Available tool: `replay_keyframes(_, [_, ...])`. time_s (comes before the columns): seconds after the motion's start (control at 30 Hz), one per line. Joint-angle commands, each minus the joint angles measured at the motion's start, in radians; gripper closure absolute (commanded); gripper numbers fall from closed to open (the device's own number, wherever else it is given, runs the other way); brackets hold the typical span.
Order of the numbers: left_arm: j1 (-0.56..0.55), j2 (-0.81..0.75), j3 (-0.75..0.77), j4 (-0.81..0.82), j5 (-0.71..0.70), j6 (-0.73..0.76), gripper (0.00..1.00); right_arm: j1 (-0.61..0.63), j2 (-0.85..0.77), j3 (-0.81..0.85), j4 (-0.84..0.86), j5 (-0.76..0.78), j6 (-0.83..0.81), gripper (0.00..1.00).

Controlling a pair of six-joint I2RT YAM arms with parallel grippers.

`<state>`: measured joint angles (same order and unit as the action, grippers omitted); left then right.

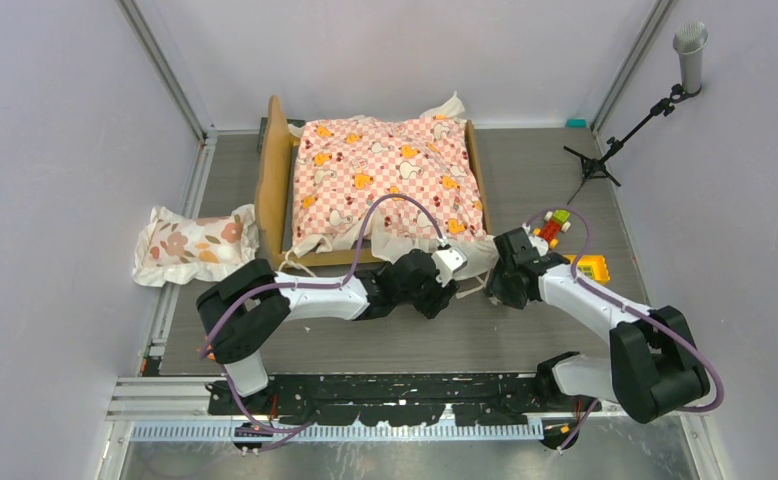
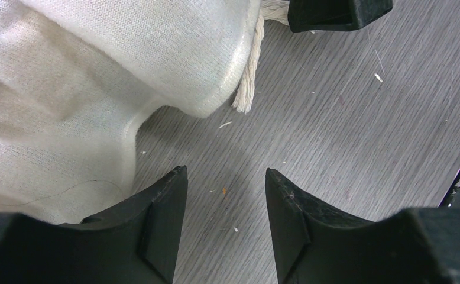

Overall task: Set up the pet bed
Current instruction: Tie the ropes to the bed frame.

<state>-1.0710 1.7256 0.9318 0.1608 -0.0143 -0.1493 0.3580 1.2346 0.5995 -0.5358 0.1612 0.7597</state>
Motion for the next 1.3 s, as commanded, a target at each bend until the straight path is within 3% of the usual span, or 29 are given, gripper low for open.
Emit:
replay_keyframes(0.0, [0.004, -0.029, 0.018, 0.047, 0.008, 0.011, 0.47, 0.005, 0.034, -0.001, 0.049, 0.034, 0.028, 0.54])
replay_keyframes(0.1, [0.003, -0.032, 0.018, 0.048, 0.006, 0.014, 0.47, 0.004, 0.059, -0.001, 0.062, 0.034, 0.027, 0.60])
replay_keyframes(0.4, [0.004, -0.029, 0.019, 0.055, 0.004, 0.016, 0.48, 0.010, 0.028, -0.045, 0.079, -0.012, 0.050, 0.98])
replay_keyframes(0.8, [0.004, -0.037, 0.022, 0.111, -0.016, -0.007, 0.46, 0.087, -0.130, -0.105, -0.027, -0.026, 0.155, 0.99])
replay_keyframes(1.27, [0.007, 0.054, 0.119, 0.211, -0.083, -0.203, 0.40, 0.096, -0.251, -0.105, -0.072, -0.032, 0.181, 0.99])
